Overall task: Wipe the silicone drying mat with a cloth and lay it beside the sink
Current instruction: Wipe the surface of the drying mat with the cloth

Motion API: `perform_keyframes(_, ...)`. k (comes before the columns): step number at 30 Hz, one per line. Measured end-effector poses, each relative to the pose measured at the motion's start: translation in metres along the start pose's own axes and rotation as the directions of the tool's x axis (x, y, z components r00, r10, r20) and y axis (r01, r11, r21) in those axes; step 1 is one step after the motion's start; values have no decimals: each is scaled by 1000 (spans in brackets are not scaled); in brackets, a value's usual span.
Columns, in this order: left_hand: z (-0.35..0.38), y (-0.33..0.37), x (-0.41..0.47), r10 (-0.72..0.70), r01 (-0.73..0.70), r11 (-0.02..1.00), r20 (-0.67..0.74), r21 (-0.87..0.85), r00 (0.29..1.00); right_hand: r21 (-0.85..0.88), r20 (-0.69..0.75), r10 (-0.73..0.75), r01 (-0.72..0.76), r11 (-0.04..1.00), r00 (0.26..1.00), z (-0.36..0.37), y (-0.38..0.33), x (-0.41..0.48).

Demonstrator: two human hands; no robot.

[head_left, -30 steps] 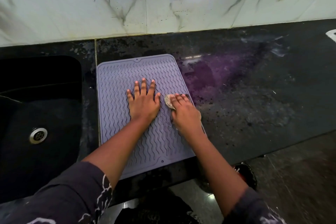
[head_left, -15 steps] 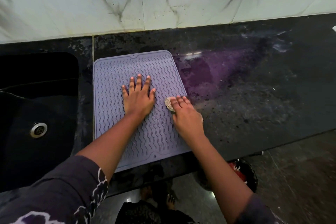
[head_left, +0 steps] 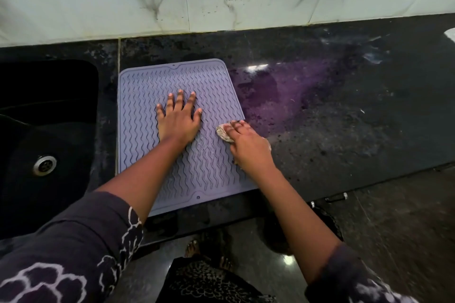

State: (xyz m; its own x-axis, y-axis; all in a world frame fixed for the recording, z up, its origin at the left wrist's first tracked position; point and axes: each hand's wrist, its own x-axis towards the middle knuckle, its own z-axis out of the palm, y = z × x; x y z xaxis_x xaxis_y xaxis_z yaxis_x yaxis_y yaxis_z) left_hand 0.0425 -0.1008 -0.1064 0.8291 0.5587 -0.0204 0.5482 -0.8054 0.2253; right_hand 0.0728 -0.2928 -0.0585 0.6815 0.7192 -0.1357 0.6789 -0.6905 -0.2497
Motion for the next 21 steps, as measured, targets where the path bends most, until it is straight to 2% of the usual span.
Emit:
perform_keyframes(6, -3, 2, -1, -9, 9, 1000, 8, 4, 1000, -28, 111, -149, 153, 988, 983, -1, 19, -75)
perform_keyframes(9, -4, 2, -1, -6, 6, 1000, 15, 8, 1000, 3, 214, -86, 88, 996, 973, -24, 20, -62)
perform_keyframes(13, -3, 3, 0, -9, 9, 1000, 7, 6, 1000, 105, 12, 1, -3, 994, 1000, -25, -1, -17)
perform_keyframes(17, -2, 2, 0, -8, 8, 1000, 7, 12, 1000, -41, 22, 14, -13, 999, 1000, 12, -17, -44)
perform_keyframes(21, -3, 2, 0, -9, 9, 1000, 10, 9, 1000, -52, 109, 53, -47, 998, 993, 22, -19, -108)
